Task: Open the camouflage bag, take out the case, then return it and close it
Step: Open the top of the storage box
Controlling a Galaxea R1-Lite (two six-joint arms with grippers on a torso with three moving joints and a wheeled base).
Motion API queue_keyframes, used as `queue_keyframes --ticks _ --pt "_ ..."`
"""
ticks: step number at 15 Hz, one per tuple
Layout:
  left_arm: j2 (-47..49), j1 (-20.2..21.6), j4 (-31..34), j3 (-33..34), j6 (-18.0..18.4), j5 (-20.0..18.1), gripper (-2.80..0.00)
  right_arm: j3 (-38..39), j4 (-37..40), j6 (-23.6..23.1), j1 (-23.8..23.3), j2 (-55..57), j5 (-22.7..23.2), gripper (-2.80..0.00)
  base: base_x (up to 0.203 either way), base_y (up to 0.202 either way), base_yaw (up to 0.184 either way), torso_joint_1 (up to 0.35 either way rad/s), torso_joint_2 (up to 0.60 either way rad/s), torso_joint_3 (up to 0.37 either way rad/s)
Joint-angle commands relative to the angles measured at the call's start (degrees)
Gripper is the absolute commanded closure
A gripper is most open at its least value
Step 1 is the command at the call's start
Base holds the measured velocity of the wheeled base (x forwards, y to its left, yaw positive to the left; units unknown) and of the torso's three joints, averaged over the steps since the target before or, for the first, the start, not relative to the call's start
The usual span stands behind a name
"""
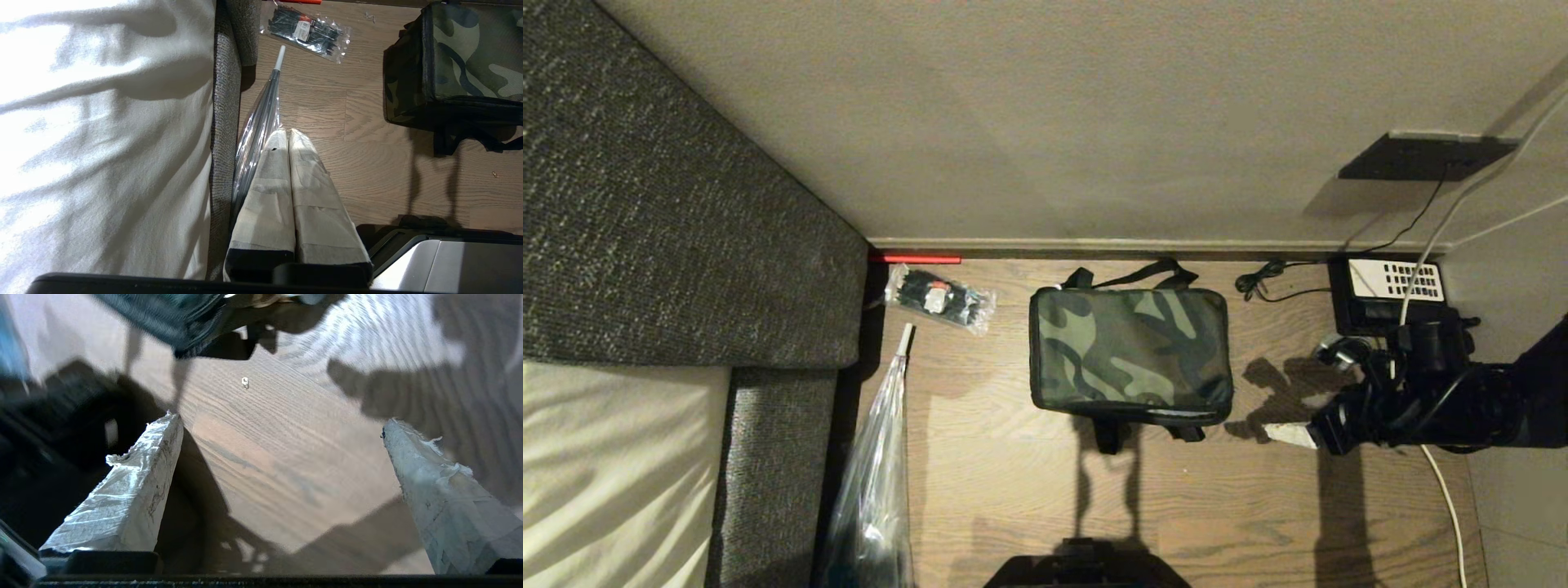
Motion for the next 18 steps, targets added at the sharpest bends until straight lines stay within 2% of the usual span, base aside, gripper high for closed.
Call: queue_keyframes --ticks 1,3,5,7,8,11,13,16,18 --pt "0.1 0.0 0.0 0.0 0.0 0.1 0.0 0.8 -3.2 -2.9 -0.1 3.6 1.7 -2.8 0.0 0.0 0.0 0.0 0.0 0.0" --pt "0.1 0.0 0.0 0.1 0.0 0.0 0.0 1.0 -9.7 -3.4 0.1 7.0 4.9 -2.8 0.0 0.0 0.0 0.0 0.0 0.0" --pt "0.1 0.0 0.0 0.1 0.0 0.0 0.0 1.2 -13.3 -6.9 0.1 8.6 5.4 -2.8 0.0 0.0 0.0 0.0 0.0 0.0" --pt "0.0 0.0 0.0 0.1 0.0 0.0 0.0 1.1 -14.6 -8.2 0.0 10.3 6.8 -2.8 0.0 0.0 0.0 0.0 0.0 0.0" --pt "0.0 0.0 0.0 0.0 0.0 0.0 0.0 0.8 -15.2 -7.7 -0.1 10.8 9.8 -2.8 0.0 0.0 0.0 0.0 0.0 0.0" --pt "0.1 0.0 0.0 0.1 0.0 0.0 0.0 0.4 -16.4 -8.7 0.1 13.5 12.8 -2.8 0.0 0.0 0.0 0.0 0.0 0.0" --pt "0.1 0.0 0.0 0.1 0.0 0.0 0.0 -2.8 -17.3 -7.4 0.0 15.1 17.1 -2.8 0.0 0.0 0.0 0.0 0.0 0.0" --pt "0.1 0.0 0.0 0.0 0.0 0.0 0.0 -6.9 -17.6 -6.9 -1.0 17.9 20.7 -2.8 0.0 0.0 0.0 0.0 0.0 0.0" --pt "0.1 0.0 0.0 0.0 0.0 0.0 0.0 -9.9 -17.7 -7.4 -1.7 19.4 21.3 -2.8 0.0 0.0 0.0 0.0 0.0 0.0"
